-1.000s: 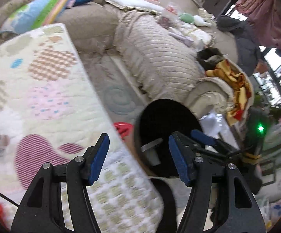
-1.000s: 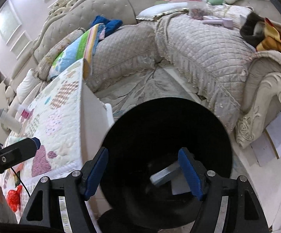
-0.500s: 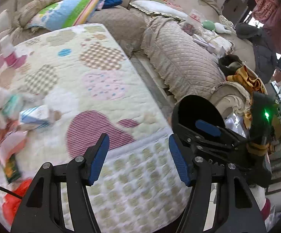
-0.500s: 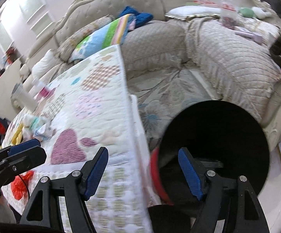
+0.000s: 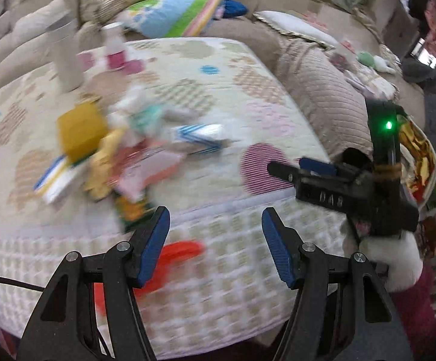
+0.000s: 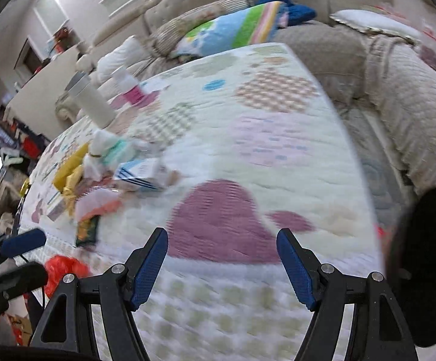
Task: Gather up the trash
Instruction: 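Bring both grippers back over the table toward the red plastic bag, then grasp the red plastic bag with the left gripper while the right grasps the blue-striped box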
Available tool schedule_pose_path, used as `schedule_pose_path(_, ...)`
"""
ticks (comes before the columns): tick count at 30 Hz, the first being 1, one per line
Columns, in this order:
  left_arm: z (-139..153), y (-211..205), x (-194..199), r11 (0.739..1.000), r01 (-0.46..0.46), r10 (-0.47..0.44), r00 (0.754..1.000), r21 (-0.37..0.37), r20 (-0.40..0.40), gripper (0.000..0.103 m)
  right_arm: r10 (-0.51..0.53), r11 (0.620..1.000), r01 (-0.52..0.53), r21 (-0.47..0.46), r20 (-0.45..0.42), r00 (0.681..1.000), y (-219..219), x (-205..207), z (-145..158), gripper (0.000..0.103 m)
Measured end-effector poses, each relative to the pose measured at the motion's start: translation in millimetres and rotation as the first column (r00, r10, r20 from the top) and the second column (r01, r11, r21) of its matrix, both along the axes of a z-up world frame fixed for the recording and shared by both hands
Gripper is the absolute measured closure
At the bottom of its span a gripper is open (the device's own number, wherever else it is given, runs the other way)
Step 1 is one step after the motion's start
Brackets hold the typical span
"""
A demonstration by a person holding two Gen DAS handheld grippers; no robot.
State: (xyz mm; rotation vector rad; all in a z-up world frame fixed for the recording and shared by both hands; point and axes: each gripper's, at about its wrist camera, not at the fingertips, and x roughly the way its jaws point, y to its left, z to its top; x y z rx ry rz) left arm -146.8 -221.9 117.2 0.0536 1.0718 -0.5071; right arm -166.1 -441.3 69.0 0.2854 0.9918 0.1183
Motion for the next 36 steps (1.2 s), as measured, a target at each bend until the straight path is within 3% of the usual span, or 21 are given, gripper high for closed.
schedule_pose_path(11, -8, 89, -5, 0.994, -0.079, 0.075, 0.996, -0.072, -0.057, 0.041, 0.043, 0.999, -0.044, -0.023, -0.030, 0.999, 70, 78, -6, 0.031)
schedule_pose_path(20, -41, 98, -10, 0.995, -0.057, 0.049, 0.993, -0.076, -0.105, 0.041, 0.040, 0.998, -0.043, -0.038, -0.068, 0.997, 90, 98, -19, 0.030)
schedule_pose_path(29, -54, 91, -11, 0.999, -0.020, 0.016, 0.996, -0.045, -0.091, 0.041, 0.052, 0.998, -0.054, -0.043, -0.047, 0.998, 96, 101, -13, 0.027)
schedule_pose_path(36, -65, 91, -6, 0.999, -0.016, 0.011, 0.993, -0.043, -0.114, 0.041, 0.079, 0.987, -0.089, -0.133, -0.072, 0.994, 109, 109, -24, 0.026)
